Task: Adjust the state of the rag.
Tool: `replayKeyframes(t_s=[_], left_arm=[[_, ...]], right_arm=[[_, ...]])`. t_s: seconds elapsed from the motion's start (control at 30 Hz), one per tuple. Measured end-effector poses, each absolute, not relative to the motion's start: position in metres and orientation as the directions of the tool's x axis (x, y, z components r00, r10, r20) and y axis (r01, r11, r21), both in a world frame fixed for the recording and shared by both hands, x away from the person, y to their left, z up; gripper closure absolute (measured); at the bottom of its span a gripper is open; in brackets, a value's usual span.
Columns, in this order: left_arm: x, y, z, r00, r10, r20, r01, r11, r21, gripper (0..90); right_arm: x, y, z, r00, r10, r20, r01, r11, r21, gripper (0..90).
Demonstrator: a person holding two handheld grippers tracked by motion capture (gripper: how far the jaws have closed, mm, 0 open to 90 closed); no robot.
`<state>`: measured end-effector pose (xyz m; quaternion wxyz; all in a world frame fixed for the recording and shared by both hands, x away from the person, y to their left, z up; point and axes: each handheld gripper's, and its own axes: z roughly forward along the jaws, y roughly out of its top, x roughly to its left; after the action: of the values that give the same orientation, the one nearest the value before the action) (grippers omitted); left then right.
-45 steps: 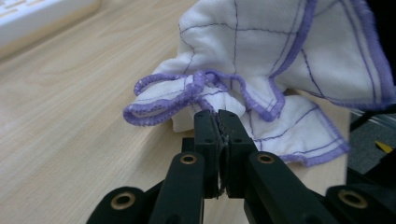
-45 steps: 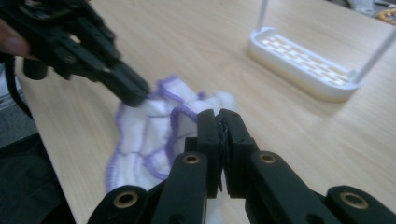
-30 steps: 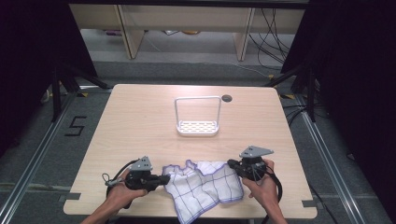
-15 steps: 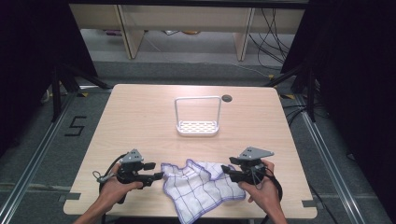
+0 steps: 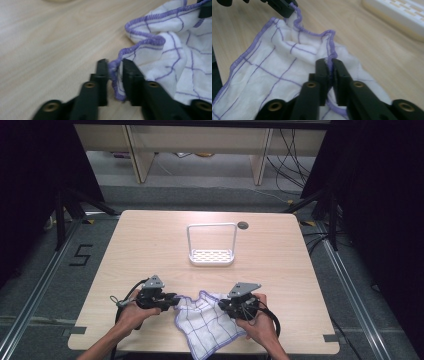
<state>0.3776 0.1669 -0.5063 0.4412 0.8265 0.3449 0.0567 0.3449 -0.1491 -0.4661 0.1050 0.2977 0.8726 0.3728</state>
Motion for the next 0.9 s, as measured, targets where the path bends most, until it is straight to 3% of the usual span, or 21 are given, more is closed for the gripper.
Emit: replayKeyframes(t_s=[0.17,0.33,0.43,0.63,0.73,0.77,0.8,0.83,0.9], left_arm=[[0.387,0.161,-0.478,0.779,0.61,-0.145,0.438,-0.363,0.822,85.5],[0.405,0.154,-0.472,0.762,0.639,-0.105,0.425,-0.371,0.826,85.1],[0.43,0.152,-0.481,0.733,0.675,-0.08,0.444,-0.386,0.809,85.1],[0.454,0.154,-0.503,0.684,0.723,-0.098,0.504,-0.371,0.78,82.9],[0.46,0.153,-0.513,0.665,0.739,-0.105,0.517,-0.355,0.779,79.4],[0.462,0.153,-0.515,0.646,0.754,-0.119,0.539,-0.34,0.771,71.1],[0.462,0.153,-0.515,0.646,0.754,-0.119,0.539,-0.34,0.771,63.4],[0.461,0.153,-0.514,0.628,0.768,-0.124,0.55,-0.325,0.769,63.4],[0.454,0.159,-0.502,0.624,0.772,-0.12,0.544,-0.319,0.776,50.2]], right_arm=[[0.364,-0.164,-0.444,-0.774,0.633,-0.013,0.42,0.53,0.737,88.2],[0.393,-0.173,-0.437,-0.727,0.685,-0.041,0.453,0.524,0.721,88.0],[0.43,-0.183,-0.447,-0.682,0.731,-0.035,0.508,0.506,0.697,87.7],[0.466,-0.192,-0.476,-0.628,0.777,-0.049,0.565,0.498,0.658,85.2],[0.47,-0.192,-0.484,-0.618,0.784,-0.068,0.582,0.513,0.631,81.5],[0.473,-0.195,-0.49,-0.58,0.811,-0.072,0.608,0.49,0.624,69.2],[0.473,-0.195,-0.49,-0.58,0.811,-0.072,0.608,0.49,0.624,69.2],[0.474,-0.197,-0.491,-0.559,0.826,-0.07,0.619,0.472,0.628,65.2],[0.468,-0.205,-0.481,-0.52,0.852,-0.067,0.623,0.431,0.653,56.3]])
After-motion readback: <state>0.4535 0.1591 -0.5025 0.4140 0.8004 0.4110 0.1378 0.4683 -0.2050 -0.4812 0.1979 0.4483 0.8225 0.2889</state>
